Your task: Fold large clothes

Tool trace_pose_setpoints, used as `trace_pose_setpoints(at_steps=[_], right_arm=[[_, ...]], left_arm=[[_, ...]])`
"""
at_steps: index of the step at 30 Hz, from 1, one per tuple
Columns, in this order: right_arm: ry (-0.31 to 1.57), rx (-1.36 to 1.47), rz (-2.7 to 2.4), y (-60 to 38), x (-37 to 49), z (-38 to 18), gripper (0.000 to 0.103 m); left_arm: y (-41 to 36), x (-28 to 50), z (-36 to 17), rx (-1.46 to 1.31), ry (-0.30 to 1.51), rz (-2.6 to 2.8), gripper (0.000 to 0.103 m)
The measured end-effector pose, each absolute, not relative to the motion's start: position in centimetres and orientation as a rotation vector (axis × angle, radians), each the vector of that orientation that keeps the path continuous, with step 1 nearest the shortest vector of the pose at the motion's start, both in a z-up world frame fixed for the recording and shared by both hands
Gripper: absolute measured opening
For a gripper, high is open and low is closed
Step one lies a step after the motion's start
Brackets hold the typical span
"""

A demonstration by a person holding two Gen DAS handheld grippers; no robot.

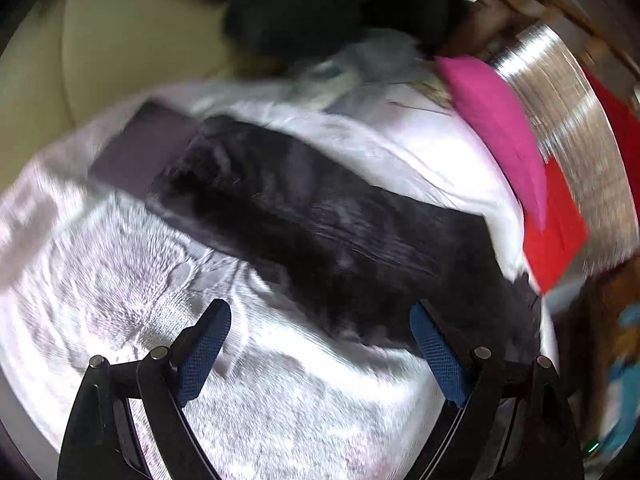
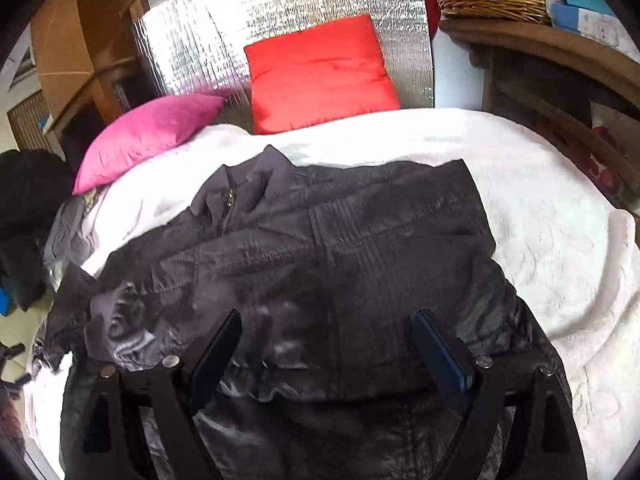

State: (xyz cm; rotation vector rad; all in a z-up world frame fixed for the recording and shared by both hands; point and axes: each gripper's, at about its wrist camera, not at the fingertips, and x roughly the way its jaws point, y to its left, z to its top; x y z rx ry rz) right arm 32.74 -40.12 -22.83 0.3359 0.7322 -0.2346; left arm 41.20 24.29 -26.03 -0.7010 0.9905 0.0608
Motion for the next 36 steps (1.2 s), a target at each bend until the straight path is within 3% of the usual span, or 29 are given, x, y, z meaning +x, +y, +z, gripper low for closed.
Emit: trace_pose_setpoints(at_steps=[2, 4, 8, 9, 10, 12, 17, 22, 29, 32, 34, 36], right_arm=[[0.740, 0.352, -0.232, -39.7, 34.2, -22.7, 0.089], [0.752, 0.365, -0.225, -39.7, 34.9, -23.4, 0.089], [0.762, 0.364, -0.231, -40.2, 33.6, -23.8, 0.089], [0.761, 0.374, -0.229, -40.3, 33.7, -23.9, 0.089], [0.759, 0.386, -0.226, -40.5, 33.7, -23.9, 0.089], [0.751, 0.398, -0.221, -40.6, 33.5, -23.8, 0.089], [0.714, 0.392, -0.242, -41.6, 32.5, -23.0, 0.089], [0.626, 0.498, -0.293, -45.1, 30.2, -21.9, 0.089], [0.566, 0.590, -0.333, -48.7, 28.1, -21.3, 0.089], [0.550, 0.635, -0.337, -50.1, 27.6, -21.3, 0.089], [0.542, 0.678, -0.322, -51.0, 27.3, -21.3, 0.089], [0.547, 0.710, -0.304, -51.6, 27.2, -21.5, 0.089]], left_arm=[[25.3, 41.7, -27.3, -0.771, 0.999, 0.093, 0.088], [26.0, 42.7, -28.2, -0.820, 0.978, 0.095, 0.075], [26.8, 44.6, -29.6, -0.839, 0.966, 0.120, 0.063], [27.0, 45.1, -29.9, -0.850, 0.967, 0.130, 0.055], [27.2, 45.5, -30.1, -0.859, 0.964, 0.142, 0.034], [27.3, 45.9, -29.9, -0.853, 0.945, 0.183, 0.013], [21.7, 46.6, -22.7, -0.586, 0.815, 0.176, 0.009], [8.1, 44.8, -15.1, -0.270, 0.710, -0.048, 0.008], [-14.0, 39.1, -15.6, 0.057, 0.764, -0.505, 0.009], [-22.1, 36.5, -19.4, 0.199, 0.912, -0.672, 0.024], [-24.0, 35.8, -21.3, 0.232, 1.006, -0.688, 0.043], [-23.8, 35.6, -21.3, 0.216, 1.038, -0.681, 0.046]])
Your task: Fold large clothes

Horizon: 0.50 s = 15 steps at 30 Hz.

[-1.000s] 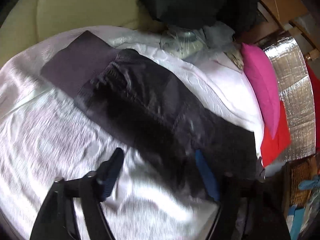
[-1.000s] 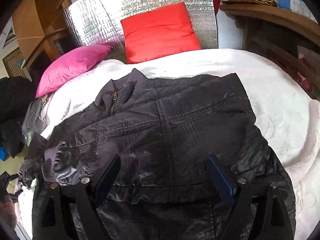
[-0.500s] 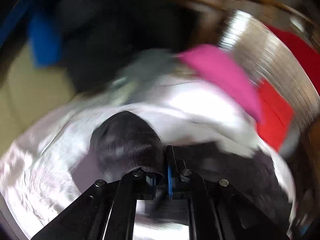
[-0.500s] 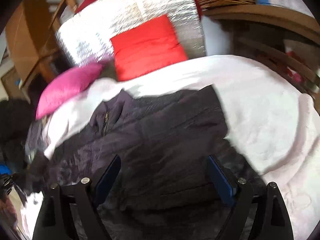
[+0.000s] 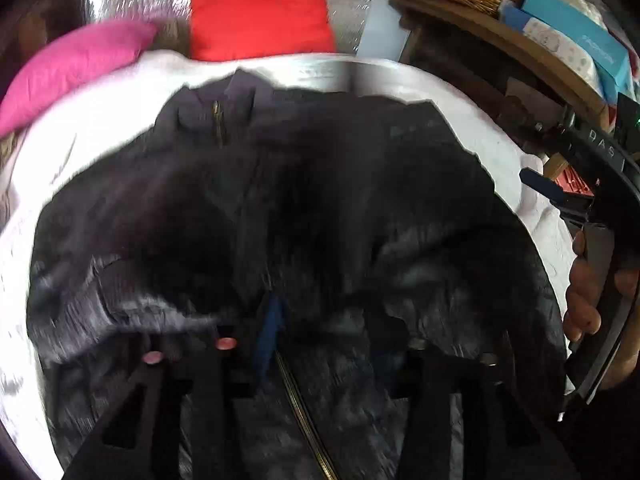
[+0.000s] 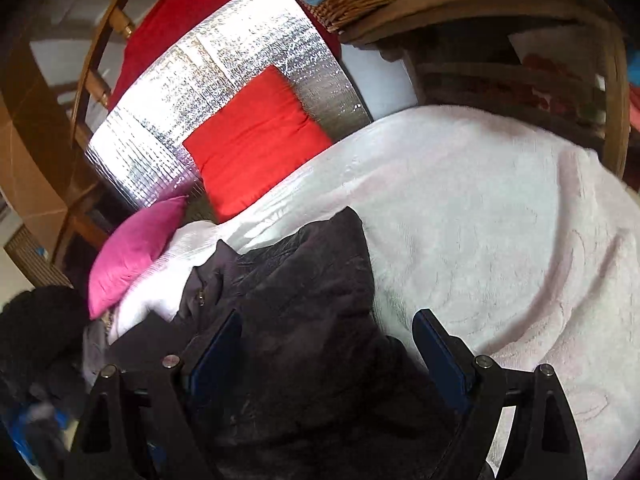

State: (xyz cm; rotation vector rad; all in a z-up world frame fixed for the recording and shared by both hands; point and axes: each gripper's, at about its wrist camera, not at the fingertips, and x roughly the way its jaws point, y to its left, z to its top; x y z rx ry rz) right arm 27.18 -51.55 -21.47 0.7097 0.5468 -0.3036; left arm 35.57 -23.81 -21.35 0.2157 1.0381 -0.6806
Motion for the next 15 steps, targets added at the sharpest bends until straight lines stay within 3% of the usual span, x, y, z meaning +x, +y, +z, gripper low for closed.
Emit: trace_pose_setpoints(at_steps=[2, 4, 6, 13, 15], right_arm=[[0.556, 0.728, -0.261, -51.6, 27.2, -21.6, 0.089], [0.577, 0.721, -0.205, -51.2, 27.5, -21.5, 0.089], [0.609, 0.733, -0.126, -50.6, 28.2, -21.7, 0.089], [0.655, 0.760, -0.059, -50.3, 29.1, -22.0, 0.089], [0.640, 0.788, -0.059, -51.4, 28.7, -22.1, 0.078]], left_arm=[[-21.5, 35.2, -19.1, 0.157, 0.993, -0.709, 0.049], [-18.2, 35.3, -16.4, 0.088, 0.901, -0.674, 0.074], [-14.5, 36.0, -14.3, 0.008, 0.824, -0.605, 0.083], [-4.9, 41.0, -17.4, -0.145, 0.873, -0.265, 0.083], [-3.9, 41.8, -19.0, -0.134, 0.932, -0.201, 0.081]])
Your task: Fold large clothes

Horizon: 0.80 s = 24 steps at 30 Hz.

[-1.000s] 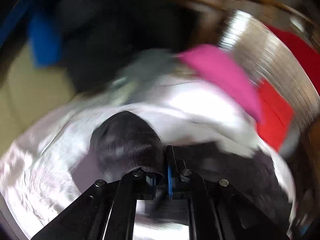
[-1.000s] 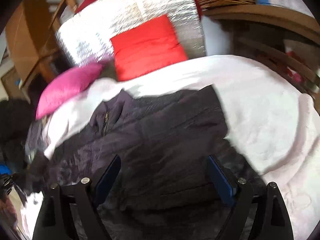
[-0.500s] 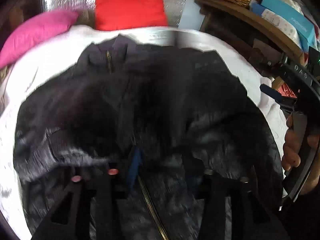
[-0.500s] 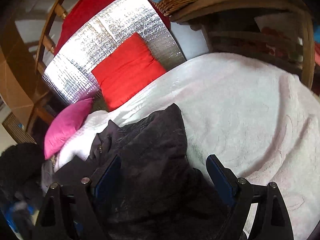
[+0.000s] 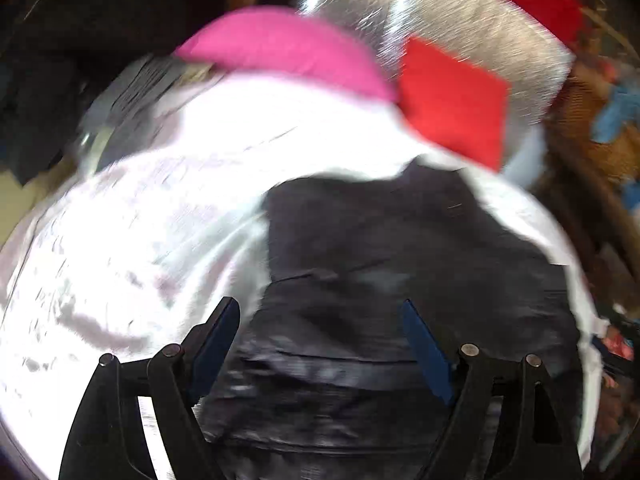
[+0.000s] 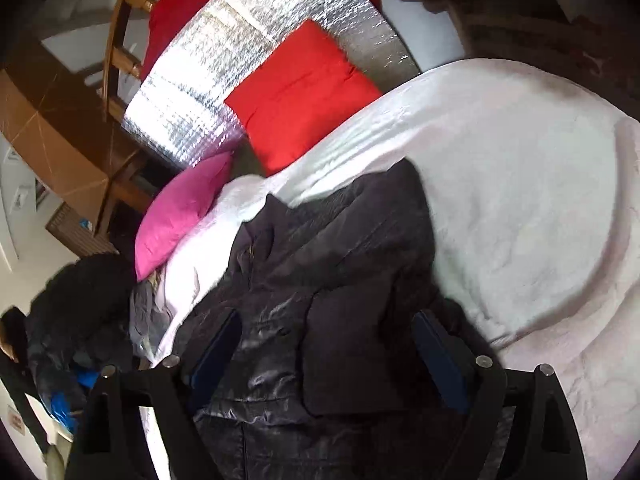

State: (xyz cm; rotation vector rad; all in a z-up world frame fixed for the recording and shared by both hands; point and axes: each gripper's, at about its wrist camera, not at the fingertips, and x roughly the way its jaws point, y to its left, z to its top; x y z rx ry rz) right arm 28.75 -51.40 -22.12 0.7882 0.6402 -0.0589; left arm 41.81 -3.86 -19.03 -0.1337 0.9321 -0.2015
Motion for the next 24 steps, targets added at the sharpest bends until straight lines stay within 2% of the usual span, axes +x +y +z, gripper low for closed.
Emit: trace_pose_setpoints(at_steps=[3, 5, 9, 10, 11, 12, 14, 20, 24], right_arm=[[0.661, 0.868, -0.038, -52.5, 29.0, -23.3, 0.065], [0.695, 0.882, -0.030, -52.5, 29.6, -24.4, 0.060], [0.732, 0.826, -0.075, -51.9, 31.9, -25.9, 0.059], [0.746, 0.809, -0.079, -51.7, 32.4, -26.2, 0.055], [0.761, 0.783, -0.090, -51.5, 32.6, -26.4, 0.036], [0.780, 0.746, -0.106, -51.1, 32.7, -26.4, 0.023], [0.786, 0.704, -0.099, -50.4, 32.7, -25.8, 0.012], [0.577, 0.432, -0.185, -46.8, 30.2, -19.5, 0.010], [0.516, 0.378, -0.256, -47.0, 31.6, -20.1, 0.010]], left_arm=[[-3.4, 42.7, -20.9, -0.101, 0.983, -0.156, 0.078], [-3.8, 43.1, -21.7, -0.097, 1.013, -0.168, 0.076], [-5.0, 43.0, -23.6, -0.064, 1.066, -0.182, 0.073], [-5.2, 42.9, -23.9, -0.050, 1.073, -0.180, 0.073], [-5.5, 42.6, -24.0, -0.035, 1.071, -0.174, 0.073], [-5.5, 43.1, -24.5, -0.017, 1.065, -0.170, 0.073], [-5.9, 43.0, -24.4, 0.015, 1.052, -0.160, 0.073], [-6.9, 43.0, -22.7, 0.040, 0.986, -0.149, 0.073], [-8.2, 43.3, -22.8, 0.117, 0.952, -0.125, 0.073]])
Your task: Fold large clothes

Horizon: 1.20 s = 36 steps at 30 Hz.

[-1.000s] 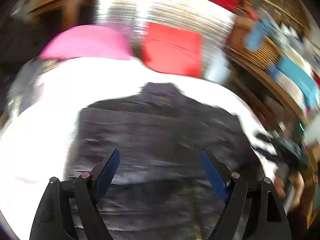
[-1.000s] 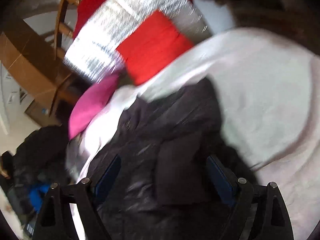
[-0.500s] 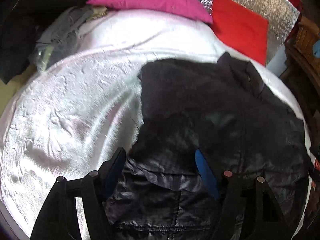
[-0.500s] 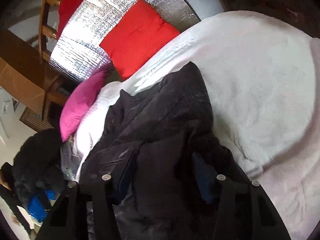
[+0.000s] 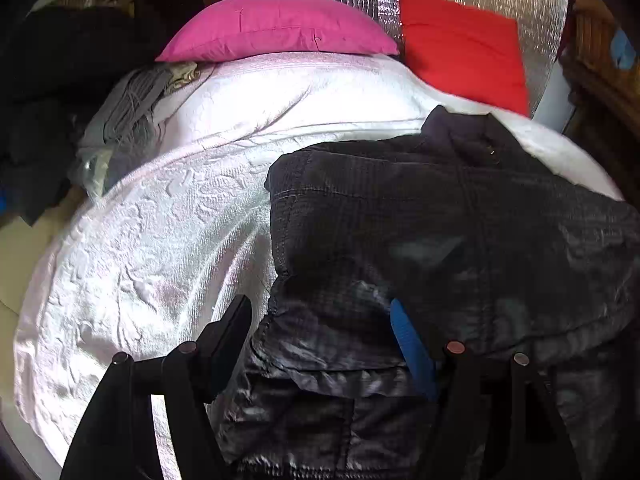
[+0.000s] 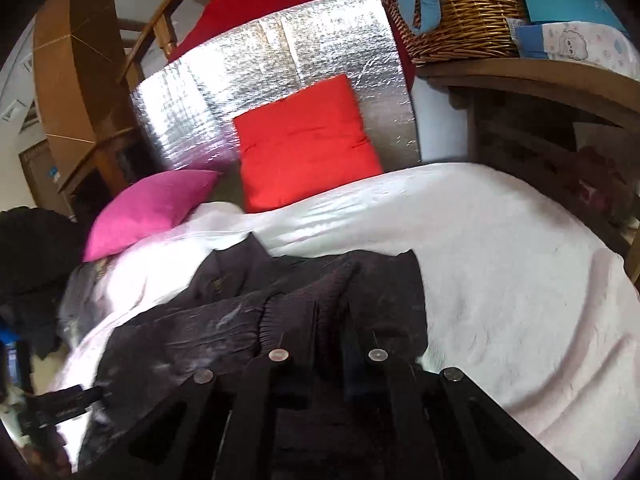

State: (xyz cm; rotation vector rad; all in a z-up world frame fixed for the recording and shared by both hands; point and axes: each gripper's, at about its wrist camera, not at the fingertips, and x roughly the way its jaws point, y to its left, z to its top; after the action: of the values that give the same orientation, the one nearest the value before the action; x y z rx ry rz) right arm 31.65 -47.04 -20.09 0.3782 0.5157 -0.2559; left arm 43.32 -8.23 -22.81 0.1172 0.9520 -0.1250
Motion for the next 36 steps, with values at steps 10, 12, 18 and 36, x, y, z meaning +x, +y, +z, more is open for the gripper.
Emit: trace_pose_setpoints(at_steps=[10, 12, 18, 36], right_arm=[[0.745, 0.589, -0.262, -52.1, 35.8, -25.6, 0.018], [0.740, 0.658, -0.244, -52.6, 35.4, -25.2, 0.019], [0.721, 0.683, -0.229, -53.4, 34.0, -23.8, 0.056], [0.730, 0.461, -0.311, -50.1, 35.9, -25.6, 0.035]], left_arm=[[-8.9, 44.4, -24.0, 0.152, 0.945, -0.111, 0.073], [-8.9, 44.5, -24.0, 0.149, 0.946, -0.108, 0.073], [-9.3, 44.2, -24.2, 0.174, 0.939, -0.102, 0.073], [-10.3, 44.2, -24.6, 0.205, 0.938, -0.101, 0.075]])
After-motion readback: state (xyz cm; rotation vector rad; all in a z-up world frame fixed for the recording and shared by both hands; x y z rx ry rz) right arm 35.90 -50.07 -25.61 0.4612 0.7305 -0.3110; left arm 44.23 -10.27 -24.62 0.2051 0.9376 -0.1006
